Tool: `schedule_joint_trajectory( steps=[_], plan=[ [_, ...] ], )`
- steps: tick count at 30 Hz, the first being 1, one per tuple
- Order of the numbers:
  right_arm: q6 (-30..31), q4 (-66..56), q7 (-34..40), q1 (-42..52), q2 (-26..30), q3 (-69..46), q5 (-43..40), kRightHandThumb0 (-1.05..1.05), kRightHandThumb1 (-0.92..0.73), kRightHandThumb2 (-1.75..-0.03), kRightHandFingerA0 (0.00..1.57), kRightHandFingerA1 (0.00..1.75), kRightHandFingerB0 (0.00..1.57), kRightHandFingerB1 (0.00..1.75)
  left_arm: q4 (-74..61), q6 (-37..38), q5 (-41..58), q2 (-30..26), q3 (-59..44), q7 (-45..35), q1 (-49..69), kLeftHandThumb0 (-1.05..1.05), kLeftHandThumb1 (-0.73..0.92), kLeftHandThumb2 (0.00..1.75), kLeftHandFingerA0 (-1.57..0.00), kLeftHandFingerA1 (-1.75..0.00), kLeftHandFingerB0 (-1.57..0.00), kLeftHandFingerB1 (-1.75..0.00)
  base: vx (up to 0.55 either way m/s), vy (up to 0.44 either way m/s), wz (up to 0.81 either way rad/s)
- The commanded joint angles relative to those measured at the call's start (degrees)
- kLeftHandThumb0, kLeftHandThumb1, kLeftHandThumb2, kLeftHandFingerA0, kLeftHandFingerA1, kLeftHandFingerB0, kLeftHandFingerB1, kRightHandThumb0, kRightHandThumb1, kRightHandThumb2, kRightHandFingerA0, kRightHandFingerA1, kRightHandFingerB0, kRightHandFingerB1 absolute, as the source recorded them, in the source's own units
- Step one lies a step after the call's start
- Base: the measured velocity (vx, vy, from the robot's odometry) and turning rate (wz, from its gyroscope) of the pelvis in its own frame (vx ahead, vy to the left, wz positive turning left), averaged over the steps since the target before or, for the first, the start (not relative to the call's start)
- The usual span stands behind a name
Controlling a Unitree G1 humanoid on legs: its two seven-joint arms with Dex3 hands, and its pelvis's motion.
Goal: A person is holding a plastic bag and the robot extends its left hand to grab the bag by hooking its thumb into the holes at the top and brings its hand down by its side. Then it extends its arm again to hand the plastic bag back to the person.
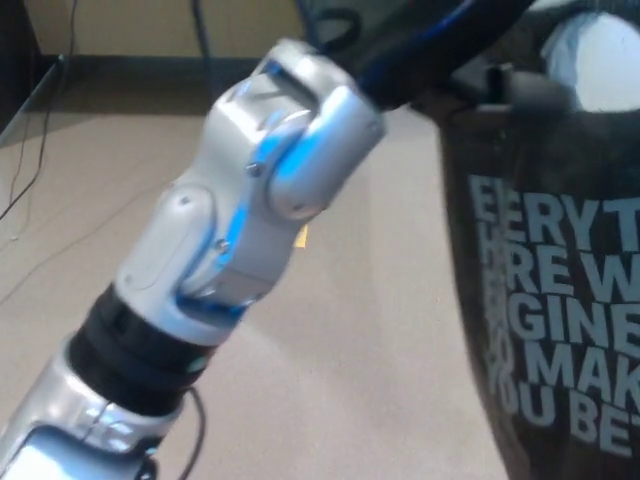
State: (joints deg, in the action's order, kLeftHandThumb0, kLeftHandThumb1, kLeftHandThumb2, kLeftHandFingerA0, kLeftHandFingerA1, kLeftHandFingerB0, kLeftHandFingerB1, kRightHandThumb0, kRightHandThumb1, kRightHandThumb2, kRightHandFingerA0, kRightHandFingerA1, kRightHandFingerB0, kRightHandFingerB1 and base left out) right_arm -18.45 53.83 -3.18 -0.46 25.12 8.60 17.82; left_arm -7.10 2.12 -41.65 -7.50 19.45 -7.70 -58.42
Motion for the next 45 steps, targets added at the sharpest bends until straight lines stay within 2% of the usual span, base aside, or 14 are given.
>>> schedule_joint_trajectory(
  steps=[1,11,12,19,21,23,24,29,31,32,36,37,38,45],
  plan=[
    [1.06,1.02,-1.52,-0.08,1.70,0.23,0.20,-0.35,-0.72,-0.62,0.68,0.48,0.54,0.41,-5.24,-3.42,3.07,-9.03,-4.74,-10.15,8.31,-0.75,0.44,0.82,0.00,0.00,0.00,0.00,0.00,0.000,0.00],
    [1.22,1.03,-0.80,0.15,1.50,0.75,0.77,-0.35,-0.72,-0.62,0.68,0.49,0.53,0.40,-10.59,2.06,8.88,-17.38,-14.04,-7.89,23.76,-0.65,0.38,0.81,-0.02,-0.21,-0.02,-0.17,0.00,0.000,0.00],
    [1.24,1.34,-0.54,-0.03,1.36,0.77,0.76,-0.41,-0.61,-0.83,0.62,0.59,0.49,0.52,-11.13,3.19,9.59,-18.29,-15.21,-7.44,26.08,-0.65,0.37,0.81,-0.01,-0.23,-0.01,-0.17,0.00,0.000,0.00],
    [0.85,2.21,-0.97,-0.49,0.96,0.51,-0.02,-0.40,-0.60,-0.82,0.62,0.60,0.50,0.53,-12.02,8.58,13.98,-19.28,-23.03,-3.46,44.67,-0.67,0.41,0.81,-0.02,-0.21,-0.07,-0.20,0.00,0.000,0.00],
    [0.49,1.88,-1.09,-0.24,1.08,0.35,-0.25,-0.34,-0.71,-0.61,0.67,0.50,0.54,0.41,-11.02,10.00,14.72,-18.75,-24.78,-2.12,50.41,-0.66,0.41,0.81,-0.03,-0.30,-0.06,-0.21,0.00,0.000,0.00],
    [0.21,1.63,-0.87,0.23,1.46,0.68,0.23,-0.35,-0.72,-0.61,0.68,0.50,0.54,0.41,-9.24,12.23,16.61,-17.41,-26.33,-0.52,56.33,-0.67,0.45,0.54,-0.07,-0.30,-0.04,-0.25,0.00,0.000,0.00],
    [0.55,1.47,-0.91,0.10,1.55,0.87,0.49,-0.36,-0.72,-0.62,0.68,0.50,0.53,0.40,-7.83,13.08,17.02,-16.81,-26.96,0.43,58.82,-0.60,0.38,0.78,-0.04,-0.26,-0.04,-0.24,0.00,0.000,0.00],
    [0.60,1.34,-0.97,0.07,1.04,1.24,0.53,-0.34,-0.72,-0.61,0.67,0.50,0.53,0.41,11.78,25.61,20.17,-12.93,-29.91,9.46,68.17,-0.32,0.15,0.79,0.00,-0.49,0.00,-0.47,0.00,0.000,0.00],
    [0.70,1.68,-1.10,0.03,0.77,1.20,0.25,-0.34,-0.72,-0.61,0.67,0.49,0.53,0.41,20.40,30.20,20.96,-11.76,-30.81,12.53,69.58,-0.31,0.18,0.80,-0.01,-0.49,-0.01,-0.47,0.00,0.000,0.00],
    [0.78,1.53,-1.11,0.16,0.87,1.17,0.22,-0.35,-0.72,-0.62,0.66,0.49,0.53,0.41,22.84,30.83,19.69,-11.74,-30.80,14.41,69.94,-0.61,0.45,0.55,-0.18,-0.32,-0.16,-0.28,0.00,0.000,0.00],
    [1.04,1.51,-0.91,0.12,1.08,1.41,0.57,-0.41,-0.61,-0.82,0.60,0.58,0.47,0.51,34.12,34.79,17.17,-11.73,-30.62,20.65,70.90,-0.53,0.46,0.54,-0.20,-0.33,-0.19,-0.27,0.00,0.000,0.00],
    [1.01,1.53,-0.91,0.08,1.11,1.51,0.67,-0.41,-0.61,-0.82,0.61,0.59,0.48,0.51,36.86,35.35,15.98,-12.13,-30.30,22.50,71.52,-0.28,0.25,0.84,-0.07,-0.51,-0.05,-0.49,0.00,0.000,0.00],
    [0.95,1.85,-1.02,-0.32,0.99,1.56,0.65,-0.33,-0.72,-0.61,0.69,0.50,0.53,0.41,38.63,35.00,15.46,-12.43,-30.18,23.31,71.82,-0.28,0.26,0.85,-0.07,-0.51,-0.05,-0.49,0.00,0.000,0.00],
    [1.11,2.39,-1.33,-1.76,0.39,2.26,0.88,-0.35,-0.72,-0.61,0.65,0.47,0.55,0.41,50.42,36.20,14.76,-14.64,-28.99,26.95,70.20,-0.26,0.27,0.85,-0.09,-0.52,-0.08,-0.50,0.00,0.000,0.00]
  ],
)
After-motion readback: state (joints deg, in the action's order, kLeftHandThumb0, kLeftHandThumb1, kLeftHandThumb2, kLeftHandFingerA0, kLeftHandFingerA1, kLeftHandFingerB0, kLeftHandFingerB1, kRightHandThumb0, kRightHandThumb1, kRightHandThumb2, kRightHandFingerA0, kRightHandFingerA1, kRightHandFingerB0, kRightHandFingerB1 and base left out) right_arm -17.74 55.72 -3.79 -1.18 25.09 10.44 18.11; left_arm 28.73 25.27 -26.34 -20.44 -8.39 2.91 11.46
